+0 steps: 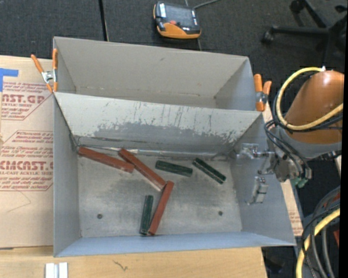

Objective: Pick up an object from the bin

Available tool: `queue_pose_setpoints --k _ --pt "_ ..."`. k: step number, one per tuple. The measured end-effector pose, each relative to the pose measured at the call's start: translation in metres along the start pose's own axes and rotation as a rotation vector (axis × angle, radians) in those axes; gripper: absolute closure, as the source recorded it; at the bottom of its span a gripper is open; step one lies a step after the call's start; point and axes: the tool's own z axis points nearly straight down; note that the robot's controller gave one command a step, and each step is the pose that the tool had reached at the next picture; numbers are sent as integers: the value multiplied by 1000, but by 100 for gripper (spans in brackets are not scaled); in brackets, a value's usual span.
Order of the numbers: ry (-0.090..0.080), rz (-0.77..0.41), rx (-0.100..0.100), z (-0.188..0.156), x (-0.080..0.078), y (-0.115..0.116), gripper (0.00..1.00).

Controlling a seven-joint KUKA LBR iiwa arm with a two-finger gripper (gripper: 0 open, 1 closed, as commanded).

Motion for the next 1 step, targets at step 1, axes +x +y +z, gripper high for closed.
queue_pose_setpoints --k 1 --pt "-6 1 1 71 -37 5 0"
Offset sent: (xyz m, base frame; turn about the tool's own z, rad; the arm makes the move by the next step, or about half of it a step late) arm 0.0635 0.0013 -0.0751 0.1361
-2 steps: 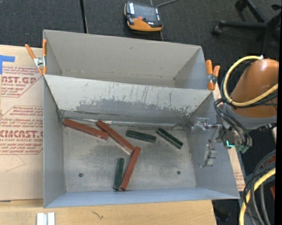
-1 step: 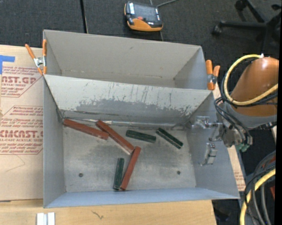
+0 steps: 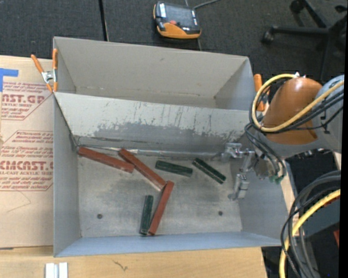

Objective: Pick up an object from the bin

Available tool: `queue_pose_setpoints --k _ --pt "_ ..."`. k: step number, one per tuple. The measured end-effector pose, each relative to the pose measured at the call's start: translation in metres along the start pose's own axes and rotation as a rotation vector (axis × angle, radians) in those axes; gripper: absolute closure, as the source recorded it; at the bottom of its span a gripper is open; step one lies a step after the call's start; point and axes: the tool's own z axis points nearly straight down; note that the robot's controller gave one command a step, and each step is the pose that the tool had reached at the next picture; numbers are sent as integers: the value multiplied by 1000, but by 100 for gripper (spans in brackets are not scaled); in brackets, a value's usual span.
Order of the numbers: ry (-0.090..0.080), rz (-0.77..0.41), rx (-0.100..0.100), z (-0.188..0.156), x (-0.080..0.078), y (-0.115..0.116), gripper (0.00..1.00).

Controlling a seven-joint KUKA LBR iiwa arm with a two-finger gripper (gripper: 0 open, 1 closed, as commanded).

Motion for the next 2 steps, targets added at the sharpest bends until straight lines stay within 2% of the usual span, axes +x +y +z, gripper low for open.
queue_pose_setpoints --k 1,2 --pt "10 126 -3 11 -22 -2 0" --pt "5 26 -2 10 -30 14 0"
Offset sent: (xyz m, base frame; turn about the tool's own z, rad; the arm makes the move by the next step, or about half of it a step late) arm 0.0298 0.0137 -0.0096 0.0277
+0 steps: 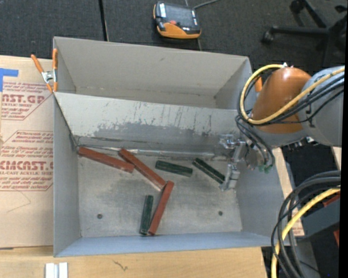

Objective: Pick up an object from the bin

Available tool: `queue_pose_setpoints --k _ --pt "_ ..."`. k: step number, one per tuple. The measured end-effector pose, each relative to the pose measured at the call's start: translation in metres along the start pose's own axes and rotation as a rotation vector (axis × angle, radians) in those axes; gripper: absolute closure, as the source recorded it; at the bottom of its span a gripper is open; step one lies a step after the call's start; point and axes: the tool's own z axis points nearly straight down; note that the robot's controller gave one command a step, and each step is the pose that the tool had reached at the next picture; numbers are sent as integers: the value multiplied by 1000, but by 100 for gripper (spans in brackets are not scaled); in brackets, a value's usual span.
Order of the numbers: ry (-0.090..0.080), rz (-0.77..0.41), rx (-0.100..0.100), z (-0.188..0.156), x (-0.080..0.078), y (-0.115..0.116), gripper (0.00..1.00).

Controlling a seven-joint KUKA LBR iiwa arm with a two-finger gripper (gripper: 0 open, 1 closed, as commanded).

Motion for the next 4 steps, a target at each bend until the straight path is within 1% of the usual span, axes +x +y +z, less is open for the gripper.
queue_pose_setpoints --k 1,2,3,4 --pt "-1 238 -1 42 2 7 0" --pt "1 358 0 53 6 12 100" --pt "1 358 1 53 6 12 100" --pt "5 358 1 50 7 12 100"
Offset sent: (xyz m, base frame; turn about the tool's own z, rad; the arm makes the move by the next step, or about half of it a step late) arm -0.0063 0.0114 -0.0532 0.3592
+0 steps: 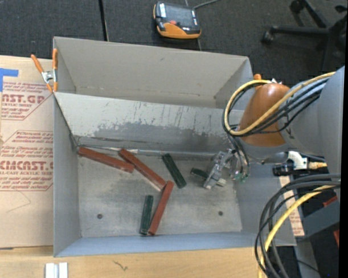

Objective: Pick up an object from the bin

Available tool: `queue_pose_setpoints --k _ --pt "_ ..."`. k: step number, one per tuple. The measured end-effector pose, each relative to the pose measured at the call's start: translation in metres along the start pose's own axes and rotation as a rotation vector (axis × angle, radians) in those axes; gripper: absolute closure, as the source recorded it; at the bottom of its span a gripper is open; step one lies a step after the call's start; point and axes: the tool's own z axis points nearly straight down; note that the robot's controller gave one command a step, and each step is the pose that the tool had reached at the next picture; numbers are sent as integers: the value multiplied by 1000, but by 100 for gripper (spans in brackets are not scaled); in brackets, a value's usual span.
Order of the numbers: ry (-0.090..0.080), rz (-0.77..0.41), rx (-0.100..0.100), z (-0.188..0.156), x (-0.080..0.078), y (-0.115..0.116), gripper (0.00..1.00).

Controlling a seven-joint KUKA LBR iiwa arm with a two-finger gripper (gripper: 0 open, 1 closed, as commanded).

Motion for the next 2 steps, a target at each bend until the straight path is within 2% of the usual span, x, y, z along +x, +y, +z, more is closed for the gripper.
queue_pose_setpoints --k 1,2 --pt "4 1 0 -15 1 0 100" --pt "-1 1 -1 -31 0 0 100"
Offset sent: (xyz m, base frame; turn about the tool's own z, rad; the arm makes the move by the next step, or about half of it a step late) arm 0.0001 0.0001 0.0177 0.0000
